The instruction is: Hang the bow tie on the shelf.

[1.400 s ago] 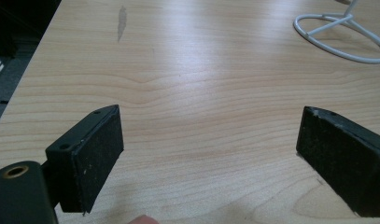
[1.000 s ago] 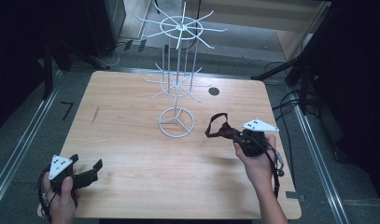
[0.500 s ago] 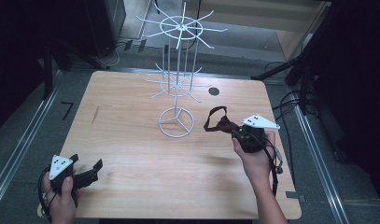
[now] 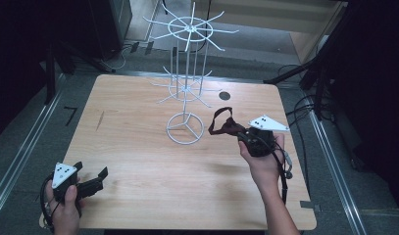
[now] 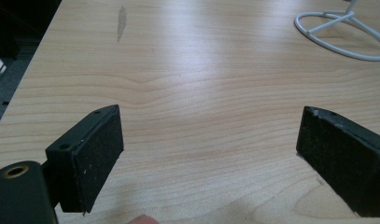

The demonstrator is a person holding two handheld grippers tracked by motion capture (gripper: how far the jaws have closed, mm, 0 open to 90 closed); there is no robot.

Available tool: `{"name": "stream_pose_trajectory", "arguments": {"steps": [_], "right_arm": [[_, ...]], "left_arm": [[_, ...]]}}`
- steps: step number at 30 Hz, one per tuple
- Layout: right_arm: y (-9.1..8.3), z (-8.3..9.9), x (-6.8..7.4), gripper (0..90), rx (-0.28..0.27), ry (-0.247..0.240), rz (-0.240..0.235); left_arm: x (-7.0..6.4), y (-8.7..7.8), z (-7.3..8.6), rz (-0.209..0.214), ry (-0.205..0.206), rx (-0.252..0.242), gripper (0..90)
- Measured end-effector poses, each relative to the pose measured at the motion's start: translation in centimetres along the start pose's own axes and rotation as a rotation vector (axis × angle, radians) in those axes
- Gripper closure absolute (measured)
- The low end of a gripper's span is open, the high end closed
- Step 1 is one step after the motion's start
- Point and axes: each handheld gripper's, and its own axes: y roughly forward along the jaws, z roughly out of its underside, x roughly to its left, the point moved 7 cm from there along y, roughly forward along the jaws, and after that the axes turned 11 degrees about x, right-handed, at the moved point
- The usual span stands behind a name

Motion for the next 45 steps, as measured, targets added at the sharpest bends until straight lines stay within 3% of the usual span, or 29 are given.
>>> {"name": "stream_pose_trajectory", "arguments": {"steps": [45], "right_arm": [[-0.5, -3.4, 4.6, 83.4, -0.064, -0.045, -0.048]], "left_arm": [[0.0, 0.0, 0.0, -0.001, -0.004, 0.002, 8.1]]}}
